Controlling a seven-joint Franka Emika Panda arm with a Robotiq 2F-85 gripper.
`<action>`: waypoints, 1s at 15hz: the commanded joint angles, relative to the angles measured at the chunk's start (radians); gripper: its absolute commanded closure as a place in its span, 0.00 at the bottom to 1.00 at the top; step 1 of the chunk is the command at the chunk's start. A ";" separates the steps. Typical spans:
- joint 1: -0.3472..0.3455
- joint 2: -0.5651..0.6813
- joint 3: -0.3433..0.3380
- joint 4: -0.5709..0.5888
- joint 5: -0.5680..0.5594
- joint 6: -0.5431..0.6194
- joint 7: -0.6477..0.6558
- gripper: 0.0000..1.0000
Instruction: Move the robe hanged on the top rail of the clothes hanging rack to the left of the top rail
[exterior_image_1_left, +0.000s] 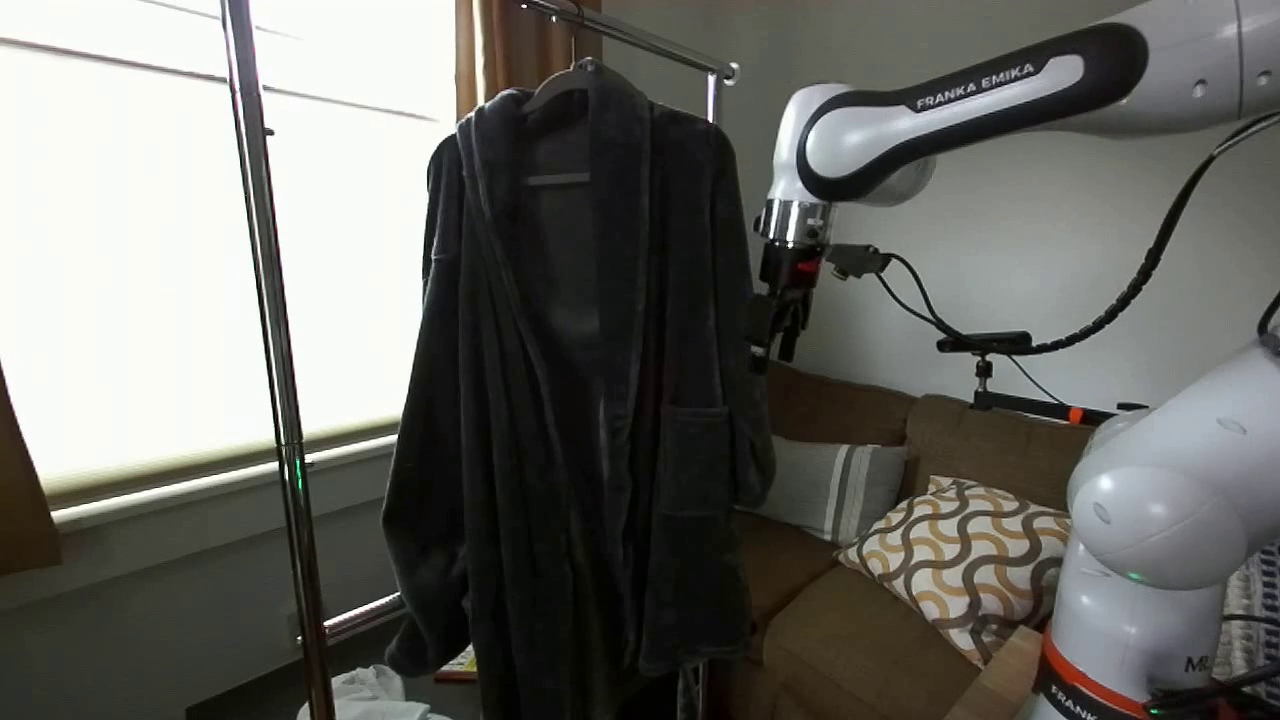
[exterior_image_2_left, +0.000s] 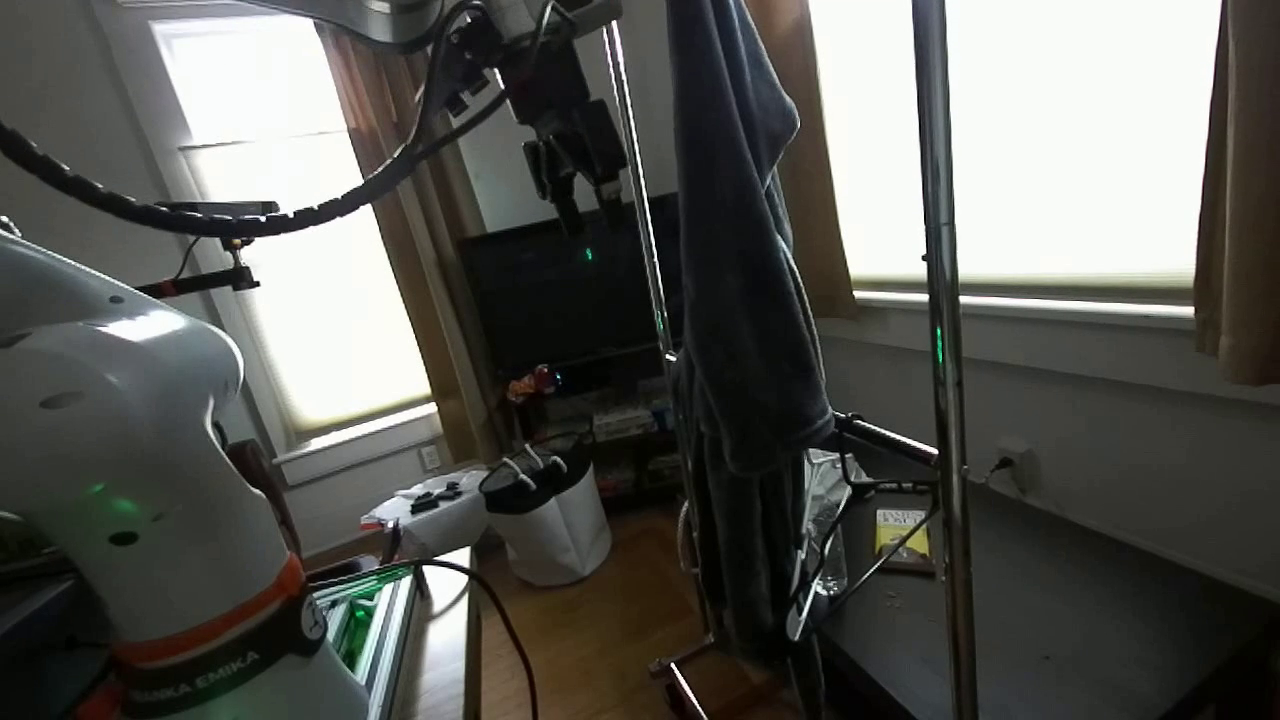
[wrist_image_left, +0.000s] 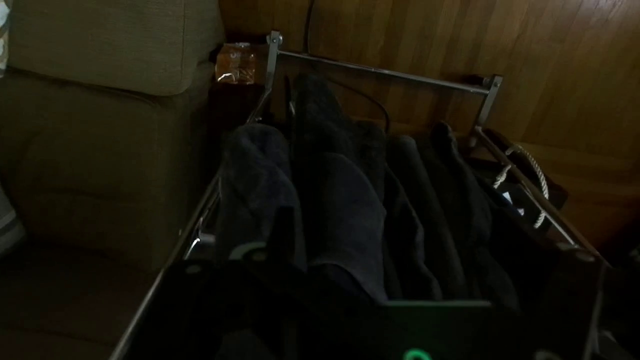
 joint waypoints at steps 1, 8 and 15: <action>-0.025 0.147 -0.125 0.041 -0.019 -0.030 -0.215 0.00; -0.036 -0.004 -0.149 0.064 -0.052 -0.184 -0.561 0.00; 0.011 -0.140 -0.161 0.327 0.003 -0.173 -0.626 0.00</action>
